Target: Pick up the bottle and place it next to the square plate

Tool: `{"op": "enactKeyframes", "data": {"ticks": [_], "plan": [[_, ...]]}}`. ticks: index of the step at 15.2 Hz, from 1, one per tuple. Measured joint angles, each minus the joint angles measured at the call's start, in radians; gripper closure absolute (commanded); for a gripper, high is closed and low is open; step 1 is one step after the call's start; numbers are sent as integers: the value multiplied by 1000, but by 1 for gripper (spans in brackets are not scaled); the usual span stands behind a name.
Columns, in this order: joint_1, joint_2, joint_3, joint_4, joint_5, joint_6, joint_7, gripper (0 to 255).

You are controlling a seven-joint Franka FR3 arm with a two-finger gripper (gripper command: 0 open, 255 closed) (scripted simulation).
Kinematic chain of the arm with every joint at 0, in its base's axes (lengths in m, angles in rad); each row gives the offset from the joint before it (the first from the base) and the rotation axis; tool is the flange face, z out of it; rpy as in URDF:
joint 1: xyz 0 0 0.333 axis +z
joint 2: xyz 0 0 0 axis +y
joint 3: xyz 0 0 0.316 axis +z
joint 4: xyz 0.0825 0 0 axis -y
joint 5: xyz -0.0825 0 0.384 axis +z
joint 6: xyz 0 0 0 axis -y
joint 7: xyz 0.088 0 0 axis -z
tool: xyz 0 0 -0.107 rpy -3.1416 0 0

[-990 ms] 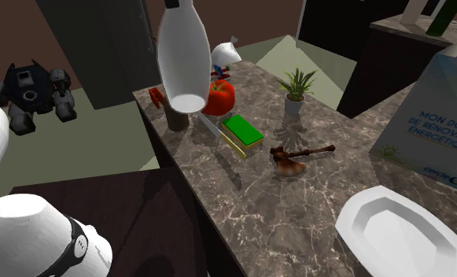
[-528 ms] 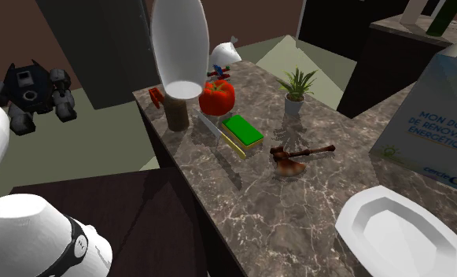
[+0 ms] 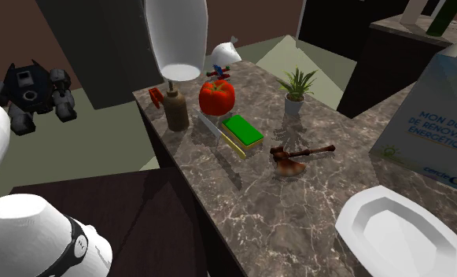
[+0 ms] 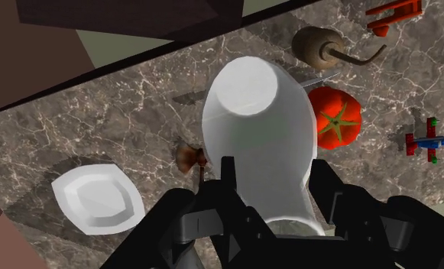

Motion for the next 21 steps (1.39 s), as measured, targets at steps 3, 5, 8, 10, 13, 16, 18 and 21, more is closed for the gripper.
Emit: {"op": "enactKeyframes", "data": {"ticks": [3,5,8,10,13,16,18,21], "plan": [[-3,14,-3,51,-5,-38,3,255],[-6,33,-1,96,-9,-63,8,255],[-11,55,-2,153,-15,-98,11,255],[-14,69,-3,193,-18,-125,13,255],[-18,85,-12,236,-26,-153,6,255],[-27,76,-64,223,-46,-156,-57,255],[-35,62,-108,199,-63,-151,-110,255],[-48,68,-163,191,-90,-143,-179,255]]}}
